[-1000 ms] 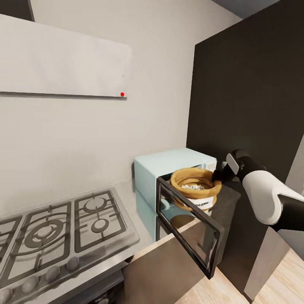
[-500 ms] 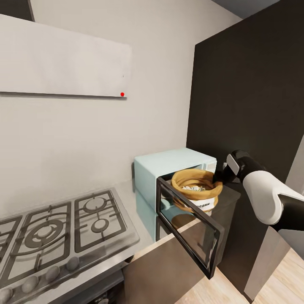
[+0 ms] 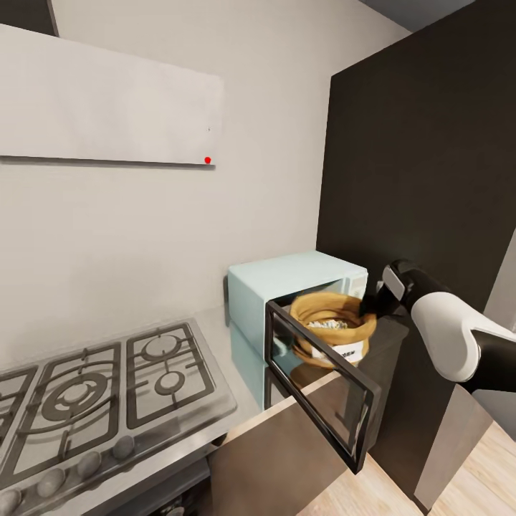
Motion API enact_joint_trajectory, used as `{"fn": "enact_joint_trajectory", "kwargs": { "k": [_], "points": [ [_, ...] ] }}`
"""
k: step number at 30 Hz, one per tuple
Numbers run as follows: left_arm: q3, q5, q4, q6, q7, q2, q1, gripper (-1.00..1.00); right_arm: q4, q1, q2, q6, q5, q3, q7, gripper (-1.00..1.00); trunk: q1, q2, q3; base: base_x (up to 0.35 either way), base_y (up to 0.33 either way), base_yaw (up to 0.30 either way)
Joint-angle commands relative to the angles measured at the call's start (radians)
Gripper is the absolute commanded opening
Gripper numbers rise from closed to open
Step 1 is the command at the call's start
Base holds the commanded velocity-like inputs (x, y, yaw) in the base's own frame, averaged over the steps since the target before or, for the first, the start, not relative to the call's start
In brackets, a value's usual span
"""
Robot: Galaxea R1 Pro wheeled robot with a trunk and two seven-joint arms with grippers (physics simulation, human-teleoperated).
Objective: In the kitchen, take the popcorn bag from the countertop, put it into the microwave, and heat it until the popcorn is cooked so the cooked popcorn ends up inside the bag.
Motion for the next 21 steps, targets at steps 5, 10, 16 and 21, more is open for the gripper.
{"fn": "enact_joint_trajectory", "kwargs": {
  "k": [5, 10, 16, 21],
  "points": [
    [0.001, 0.003, -0.001, -0.002, 0.003, 0.0, 0.0, 1.0, 0.016, -0.001, -0.001, 0.003, 0.009, -0.009, -0.001, -1.0, 0.0, -0.001, -0.001, 0.013, 0.0, 0.0],
    [0.001, 0.003, -0.001, -0.001, 0.001, 0.001, 0.0, 1.0, 0.016, -0.001, -0.001, 0.003, 0.01, -0.009, -0.002, -1.0, 0.0, -0.001, -0.001, 0.169, 0.0, 0.0],
    [0.001, 0.003, -0.001, -0.002, 0.001, 0.0, 0.0, 1.0, 0.016, -0.001, -0.001, 0.003, 0.01, -0.009, -0.002, -1.0, 0.0, -0.001, -0.001, 0.174, 0.0, 0.0],
    [0.001, 0.003, -0.001, -0.002, 0.001, 0.0, 0.0, 1.0, 0.016, -0.001, 0.0, 0.003, 0.01, -0.008, -0.002, -1.0, 0.0, -0.001, -0.001, 0.122, 0.0, 0.0]
  ]
}}
